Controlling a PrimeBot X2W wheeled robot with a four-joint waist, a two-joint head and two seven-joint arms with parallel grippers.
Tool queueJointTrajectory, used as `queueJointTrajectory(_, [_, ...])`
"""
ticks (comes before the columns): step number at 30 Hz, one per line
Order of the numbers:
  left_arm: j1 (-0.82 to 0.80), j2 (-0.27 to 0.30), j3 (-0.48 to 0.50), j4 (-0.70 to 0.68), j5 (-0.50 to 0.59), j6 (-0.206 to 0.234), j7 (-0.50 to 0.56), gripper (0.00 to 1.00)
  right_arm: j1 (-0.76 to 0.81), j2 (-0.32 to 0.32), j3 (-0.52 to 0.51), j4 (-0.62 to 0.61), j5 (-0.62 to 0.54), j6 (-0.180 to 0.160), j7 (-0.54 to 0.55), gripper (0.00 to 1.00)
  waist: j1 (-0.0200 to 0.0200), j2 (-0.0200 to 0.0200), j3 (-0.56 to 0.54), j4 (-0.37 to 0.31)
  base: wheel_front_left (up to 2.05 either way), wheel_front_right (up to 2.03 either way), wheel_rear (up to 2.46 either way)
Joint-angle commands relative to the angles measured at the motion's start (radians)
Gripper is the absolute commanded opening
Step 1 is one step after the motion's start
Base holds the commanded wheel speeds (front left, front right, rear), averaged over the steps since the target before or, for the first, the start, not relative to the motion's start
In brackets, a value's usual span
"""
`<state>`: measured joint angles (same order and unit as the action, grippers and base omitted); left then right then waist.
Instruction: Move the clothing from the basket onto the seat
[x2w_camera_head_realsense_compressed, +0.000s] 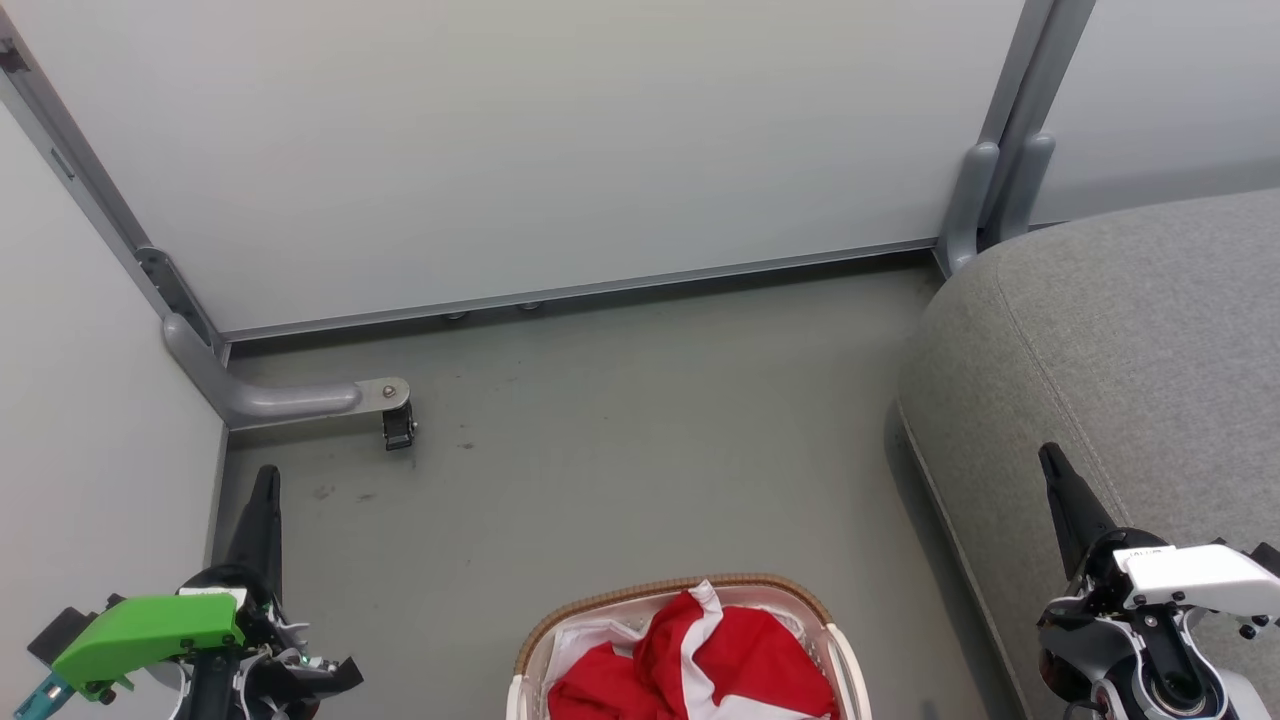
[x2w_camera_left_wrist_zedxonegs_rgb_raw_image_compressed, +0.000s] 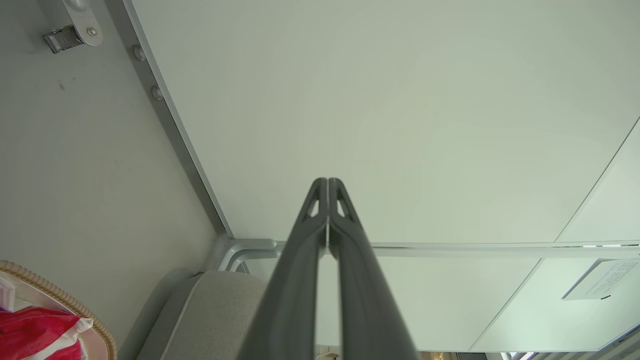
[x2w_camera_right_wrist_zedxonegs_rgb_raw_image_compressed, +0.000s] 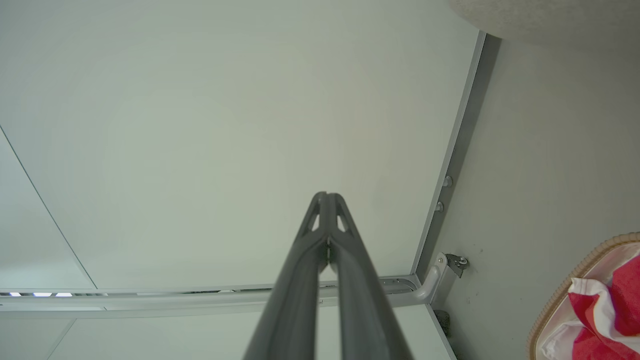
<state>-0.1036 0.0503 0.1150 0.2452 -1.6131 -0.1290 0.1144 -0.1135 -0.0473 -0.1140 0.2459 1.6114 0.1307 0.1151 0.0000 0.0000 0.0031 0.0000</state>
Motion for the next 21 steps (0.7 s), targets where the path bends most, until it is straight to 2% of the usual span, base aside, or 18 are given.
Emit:
queueJointTrajectory(1, [-0.011, 0.000, 0.001, -0.001, 0.000, -0.005, 0.002, 0.00, 0.011, -0.006, -0.001, -0.004, 0.003, 0.000, 0.001, 0.00, 0.0000, 0.0000, 0.000, 0.000, 0.00, 0.00, 0.00])
queueJointTrajectory(21, [-0.011, 0.000, 0.001, -0.001, 0.000, -0.005, 0.002, 0.00, 0.011, -0.006, -0.001, -0.004, 0.003, 0.000, 0.000, 0.00, 0.0000, 0.0000, 0.000, 0.000, 0.00, 0.00, 0.00])
